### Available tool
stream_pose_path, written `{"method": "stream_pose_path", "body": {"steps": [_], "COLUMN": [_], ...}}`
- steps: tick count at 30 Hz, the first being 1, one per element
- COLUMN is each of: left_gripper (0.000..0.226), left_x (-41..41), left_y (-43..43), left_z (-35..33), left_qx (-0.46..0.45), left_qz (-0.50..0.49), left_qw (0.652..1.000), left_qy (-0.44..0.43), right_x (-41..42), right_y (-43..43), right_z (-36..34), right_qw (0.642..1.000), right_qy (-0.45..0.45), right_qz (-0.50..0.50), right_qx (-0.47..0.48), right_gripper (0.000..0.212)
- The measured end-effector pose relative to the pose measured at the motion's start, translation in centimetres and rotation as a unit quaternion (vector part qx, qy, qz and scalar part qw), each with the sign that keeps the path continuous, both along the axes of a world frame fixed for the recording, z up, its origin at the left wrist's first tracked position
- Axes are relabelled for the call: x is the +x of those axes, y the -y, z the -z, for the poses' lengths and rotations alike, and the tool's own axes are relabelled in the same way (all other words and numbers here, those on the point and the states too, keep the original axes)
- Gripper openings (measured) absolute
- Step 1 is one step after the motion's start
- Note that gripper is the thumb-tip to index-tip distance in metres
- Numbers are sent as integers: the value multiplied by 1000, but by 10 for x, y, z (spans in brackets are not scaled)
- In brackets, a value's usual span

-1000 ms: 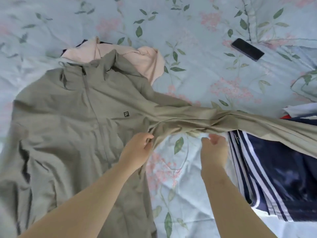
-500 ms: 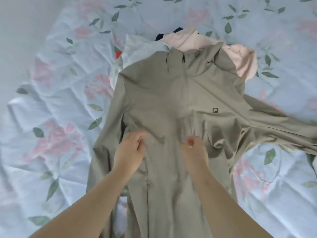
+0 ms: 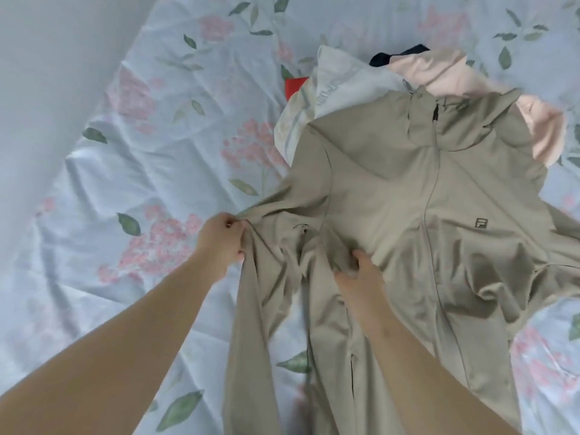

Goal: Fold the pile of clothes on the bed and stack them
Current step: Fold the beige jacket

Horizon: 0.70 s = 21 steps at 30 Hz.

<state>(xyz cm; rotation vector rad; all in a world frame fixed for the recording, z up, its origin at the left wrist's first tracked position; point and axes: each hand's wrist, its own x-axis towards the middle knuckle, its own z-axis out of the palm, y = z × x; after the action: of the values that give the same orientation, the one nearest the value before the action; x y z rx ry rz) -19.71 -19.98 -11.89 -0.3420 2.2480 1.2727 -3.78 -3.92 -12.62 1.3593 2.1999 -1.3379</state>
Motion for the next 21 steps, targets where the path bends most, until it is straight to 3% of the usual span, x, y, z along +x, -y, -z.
{"method": "stream_pose_path", "body": {"steps": [2, 3, 6, 8, 10, 12, 14, 16, 18, 21], "left_gripper": [20, 20, 29, 46, 35, 22, 38, 58, 64, 40], "left_x": [-35, -48, -56, -41, -13, 15, 38, 51, 52, 36], "left_y": [1, 3, -3, -12, -16, -19, -26, -35, -45, -54], "left_z": [-23, -32, -45, -35, -20, -6, 6, 13, 12, 2], "left_qx": [101, 113, 27, -76, -159, -147, -132, -146, -149, -152], "left_qz": [-140, -157, -28, 54, 93, 121, 158, 168, 138, 60], "left_qw": [982, 972, 973, 968, 956, 974, 979, 975, 979, 977], "left_qy": [-73, -129, -228, -235, -228, -122, -5, 26, 9, -138], "right_x": [-5, -8, -15, -17, -14, -11, -6, -3, -4, -19], "right_y": [1, 0, 0, 0, -1, -3, -5, -7, -11, -23], "right_z": [-4, -6, -12, -15, -15, -14, -14, -16, -21, -34], "right_qw": [1000, 1000, 999, 999, 998, 998, 998, 998, 996, 986], "right_qy": [-1, 1, -7, 1, 16, 26, 25, 8, -19, -76], "right_qz": [-3, -10, -19, -19, -23, -21, -19, -17, -10, 5], "right_qx": [19, 28, 35, 47, 58, 57, 56, 64, 88, 146], "right_gripper": [57, 58, 59, 58, 58, 57, 54, 50, 45, 35]}}
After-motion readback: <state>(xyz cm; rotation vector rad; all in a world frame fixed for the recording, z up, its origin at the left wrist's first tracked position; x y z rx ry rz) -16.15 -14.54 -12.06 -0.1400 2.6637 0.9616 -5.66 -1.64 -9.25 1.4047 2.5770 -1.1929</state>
